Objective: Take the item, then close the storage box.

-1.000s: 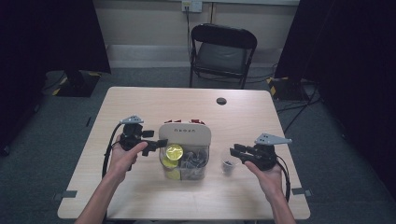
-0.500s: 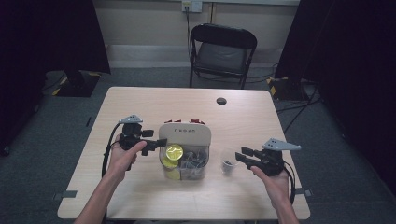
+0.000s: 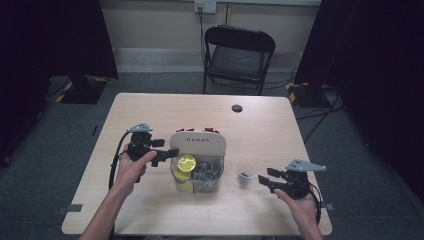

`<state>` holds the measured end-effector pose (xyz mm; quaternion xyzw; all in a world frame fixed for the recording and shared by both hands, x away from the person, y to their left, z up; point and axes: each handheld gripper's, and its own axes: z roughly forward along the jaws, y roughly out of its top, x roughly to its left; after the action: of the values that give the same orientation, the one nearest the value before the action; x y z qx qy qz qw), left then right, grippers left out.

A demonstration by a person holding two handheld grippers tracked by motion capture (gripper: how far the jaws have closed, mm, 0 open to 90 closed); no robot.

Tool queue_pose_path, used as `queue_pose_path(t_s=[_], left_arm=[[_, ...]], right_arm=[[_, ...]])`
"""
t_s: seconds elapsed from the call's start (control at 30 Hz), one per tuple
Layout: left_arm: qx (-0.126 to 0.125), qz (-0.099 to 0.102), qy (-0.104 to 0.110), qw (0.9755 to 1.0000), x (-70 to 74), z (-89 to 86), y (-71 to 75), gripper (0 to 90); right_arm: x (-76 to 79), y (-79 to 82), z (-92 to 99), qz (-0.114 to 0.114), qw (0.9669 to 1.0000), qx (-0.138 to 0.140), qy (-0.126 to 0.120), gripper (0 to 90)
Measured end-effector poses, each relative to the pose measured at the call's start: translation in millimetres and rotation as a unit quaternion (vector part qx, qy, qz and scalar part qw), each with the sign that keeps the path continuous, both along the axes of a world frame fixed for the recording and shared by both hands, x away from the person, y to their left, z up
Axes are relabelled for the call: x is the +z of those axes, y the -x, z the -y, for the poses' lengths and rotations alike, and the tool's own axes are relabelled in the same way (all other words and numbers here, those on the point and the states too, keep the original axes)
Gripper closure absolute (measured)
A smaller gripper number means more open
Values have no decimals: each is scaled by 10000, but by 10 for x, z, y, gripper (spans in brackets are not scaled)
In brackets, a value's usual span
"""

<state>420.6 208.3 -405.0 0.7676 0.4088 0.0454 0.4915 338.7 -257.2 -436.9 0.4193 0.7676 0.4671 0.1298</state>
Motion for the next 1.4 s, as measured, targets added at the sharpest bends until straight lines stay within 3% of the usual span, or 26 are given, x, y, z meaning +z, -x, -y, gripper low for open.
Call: queue_pose_path(t_s=[0.2, 0.4, 0.5, 0.73, 1.0, 1.1, 1.33, 1.4], left_arm=[[39, -30, 36, 10000, 8, -71, 20, 172], [101, -18, 192, 9998, 58, -196, 42, 179], [173, -55, 260, 9995, 68, -251, 32, 187], [188, 61, 276, 9994, 151, -315, 51, 190], [607, 209, 215, 9977, 120, -395, 6, 195], [670, 228, 185, 9973, 96, -352, -37, 195], [685, 299, 284, 9968, 106, -272, -112, 194], [674, 288, 192, 9971, 104, -245, -138, 194]], right_arm=[[-161, -8, 49, -126, 9996, -198, 128, 369], [-300, -71, 74, -309, 9986, -362, 212, 214], [-366, -105, 60, -421, 9975, -385, 408, 151], [-431, -110, 22, -550, 9955, -473, 608, 150], [-498, -146, 26, -644, 9920, -656, 869, 153], [-528, -151, -1, -695, 9902, -640, 1024, 153], [-547, -141, -11, -656, 9894, -638, 1127, 153], [-556, -130, -23, -590, 9890, -636, 1200, 151]])
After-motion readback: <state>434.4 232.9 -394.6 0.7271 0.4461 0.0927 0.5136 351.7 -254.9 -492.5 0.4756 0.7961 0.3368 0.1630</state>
